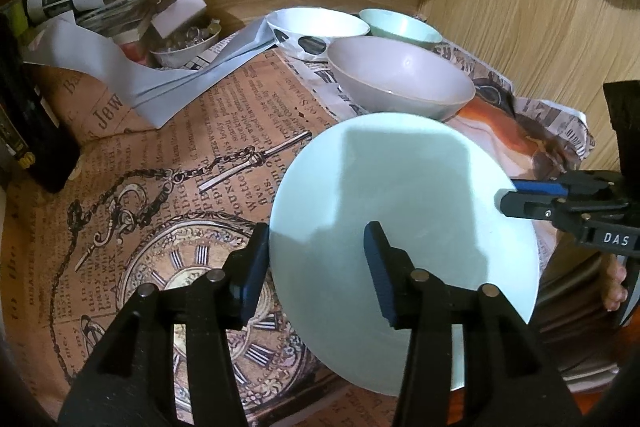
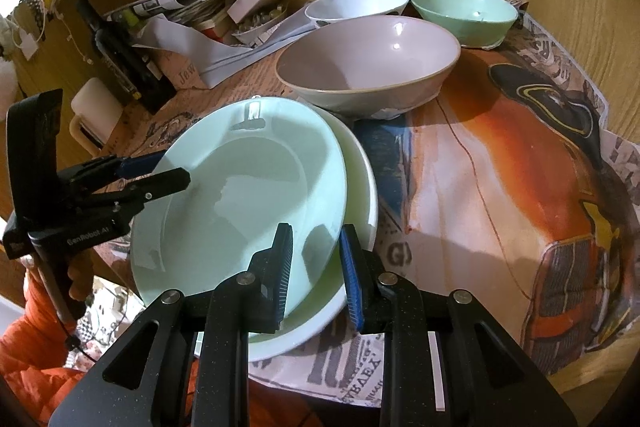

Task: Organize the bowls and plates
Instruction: 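Lower the mint-green plate onto the white plate with the right tool, then open the right tool and release the mint-green plate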

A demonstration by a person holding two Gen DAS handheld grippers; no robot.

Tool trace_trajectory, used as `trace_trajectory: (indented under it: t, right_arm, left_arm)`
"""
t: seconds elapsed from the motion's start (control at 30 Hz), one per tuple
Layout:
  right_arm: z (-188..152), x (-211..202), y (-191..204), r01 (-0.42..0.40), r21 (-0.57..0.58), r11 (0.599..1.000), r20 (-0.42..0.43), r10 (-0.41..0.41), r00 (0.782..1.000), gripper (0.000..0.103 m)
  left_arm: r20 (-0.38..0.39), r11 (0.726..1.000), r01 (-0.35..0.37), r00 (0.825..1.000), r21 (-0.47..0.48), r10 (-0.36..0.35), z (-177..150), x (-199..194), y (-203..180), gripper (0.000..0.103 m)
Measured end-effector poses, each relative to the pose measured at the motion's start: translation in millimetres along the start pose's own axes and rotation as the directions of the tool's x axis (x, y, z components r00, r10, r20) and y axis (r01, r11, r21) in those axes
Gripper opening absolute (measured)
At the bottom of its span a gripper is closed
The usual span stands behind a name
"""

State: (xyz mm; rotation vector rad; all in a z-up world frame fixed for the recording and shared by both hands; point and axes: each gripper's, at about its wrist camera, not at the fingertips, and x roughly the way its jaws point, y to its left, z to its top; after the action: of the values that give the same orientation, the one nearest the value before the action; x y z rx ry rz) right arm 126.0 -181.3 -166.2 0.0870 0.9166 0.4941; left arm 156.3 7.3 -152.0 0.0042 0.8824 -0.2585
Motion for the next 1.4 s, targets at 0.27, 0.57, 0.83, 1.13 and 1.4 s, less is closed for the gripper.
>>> trace_trajectory:
  t: [0.27, 0.57, 0.83, 1.13, 1.4]
  right_arm:
    - [-1, -7, 1, 0.046, -0.010, 0.999, 0.036, -0.046, 0.998, 0.022]
    - [-2, -12, 3, 0.042, -0.007, 0.999, 0.063, -0.042, 0.997, 0.033]
    - [-2, -18, 4, 0.046, -0.004, 0.999, 0.099, -0.046, 0.994, 0.045]
    - [-2, -20, 3, 0.039, 0.012, 0.999, 0.121, -0.040, 0.992, 0.045]
    - [5, -29, 0, 0.083, -0.001, 0.997, 0.176, -0.081, 0.981, 0.045]
  left_arm:
    - [0.047, 1.000, 0.005, 0.999, 0.017, -0.006, 0, -18, -5, 0.048]
    - [0.046, 0.999, -0.007, 0.999, 0.052, 0.005, -6, -17, -13, 0.048]
    - [0.038, 1.000, -0.013, 0.999, 0.019, 0.012, -8, -16, -5, 0.048]
    - [0.021, 1.000, 0.013, 1.000, 0.022, -0.014, -9, -11, -8, 0.052]
    - [0.058, 1.000, -0.014, 0.998, 0.018, 0.013, 5, -13, -9, 0.052]
